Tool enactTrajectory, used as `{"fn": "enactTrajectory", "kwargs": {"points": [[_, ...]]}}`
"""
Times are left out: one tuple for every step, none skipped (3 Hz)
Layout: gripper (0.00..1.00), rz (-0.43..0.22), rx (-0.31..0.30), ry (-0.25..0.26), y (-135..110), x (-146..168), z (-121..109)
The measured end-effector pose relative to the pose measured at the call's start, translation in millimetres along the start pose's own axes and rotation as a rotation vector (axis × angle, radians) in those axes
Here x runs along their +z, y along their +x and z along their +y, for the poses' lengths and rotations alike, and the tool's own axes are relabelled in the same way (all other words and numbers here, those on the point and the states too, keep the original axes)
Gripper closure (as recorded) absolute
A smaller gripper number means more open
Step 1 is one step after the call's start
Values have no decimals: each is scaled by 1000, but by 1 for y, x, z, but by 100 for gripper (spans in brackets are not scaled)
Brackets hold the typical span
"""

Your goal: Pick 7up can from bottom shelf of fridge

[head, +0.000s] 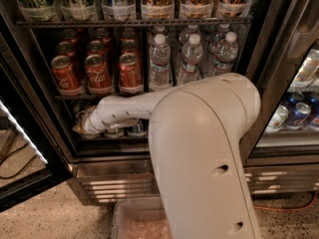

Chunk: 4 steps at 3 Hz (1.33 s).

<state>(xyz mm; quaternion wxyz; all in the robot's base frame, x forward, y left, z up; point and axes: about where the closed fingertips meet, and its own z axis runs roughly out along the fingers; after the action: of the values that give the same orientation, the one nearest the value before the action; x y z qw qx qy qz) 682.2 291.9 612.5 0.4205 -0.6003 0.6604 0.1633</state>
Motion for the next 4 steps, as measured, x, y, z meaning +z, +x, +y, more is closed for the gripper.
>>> {"fn": "enactTrajectory", "kwargs": {"points": [[100, -17, -1, -8, -3, -6, 5], [100, -73, -32, 29, -18, -35, 4], [100, -148, -63, 96, -35, -71, -4], [100, -205, -81, 139, -46, -95, -9]]}}
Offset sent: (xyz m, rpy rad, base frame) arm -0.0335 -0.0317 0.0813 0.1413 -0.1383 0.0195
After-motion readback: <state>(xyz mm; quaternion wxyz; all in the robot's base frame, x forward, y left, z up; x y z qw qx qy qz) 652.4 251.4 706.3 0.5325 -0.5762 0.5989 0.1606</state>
